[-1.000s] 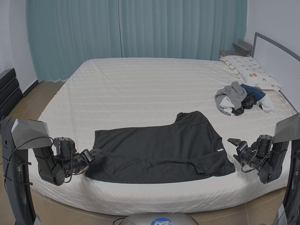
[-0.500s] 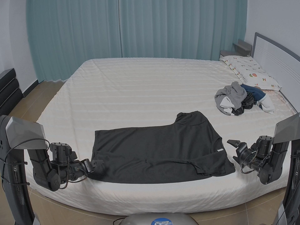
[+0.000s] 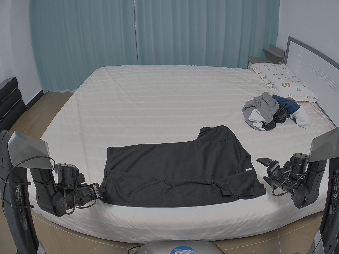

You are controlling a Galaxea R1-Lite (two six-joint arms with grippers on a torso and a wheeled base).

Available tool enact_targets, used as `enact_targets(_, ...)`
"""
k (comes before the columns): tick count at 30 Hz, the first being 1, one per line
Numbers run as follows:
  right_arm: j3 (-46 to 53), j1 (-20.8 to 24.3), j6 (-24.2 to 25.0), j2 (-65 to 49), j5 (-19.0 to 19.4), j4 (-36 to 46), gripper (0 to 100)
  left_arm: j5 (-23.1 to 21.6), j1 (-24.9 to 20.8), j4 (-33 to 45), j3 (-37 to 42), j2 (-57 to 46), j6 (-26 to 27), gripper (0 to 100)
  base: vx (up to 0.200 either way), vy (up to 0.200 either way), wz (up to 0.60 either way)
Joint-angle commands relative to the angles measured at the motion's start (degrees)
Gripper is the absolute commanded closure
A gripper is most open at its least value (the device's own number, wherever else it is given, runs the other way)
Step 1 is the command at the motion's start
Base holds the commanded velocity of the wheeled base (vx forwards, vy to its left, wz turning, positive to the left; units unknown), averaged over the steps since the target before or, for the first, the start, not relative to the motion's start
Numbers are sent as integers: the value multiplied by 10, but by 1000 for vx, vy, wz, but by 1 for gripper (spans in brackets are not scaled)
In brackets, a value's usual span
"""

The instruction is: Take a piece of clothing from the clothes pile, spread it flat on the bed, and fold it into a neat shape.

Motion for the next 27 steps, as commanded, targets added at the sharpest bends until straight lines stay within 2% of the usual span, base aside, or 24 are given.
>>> enact_targets(1, 0, 0, 0, 0, 0, -4, 0, 1, 11, 3, 11, 0, 10, 100, 0, 0, 0)
enact_targets(6, 1, 0, 0, 0, 0, -4, 0, 2, 13, 5, 19, -3, 21, 100, 0, 0, 0)
enact_targets(10, 4, 0, -1, 0, 1, -4, 0, 2, 21, 5, 38, -7, 65, 100, 0, 0, 0)
enact_targets(21, 5, 0, 0, -1, 1, -4, 0, 4, 22, 8, 58, -28, 81, 100, 0, 0, 0)
enact_targets(27, 6, 0, 0, 1, 1, -4, 0, 4, 20, 8, 79, -31, 109, 100, 0, 0, 0)
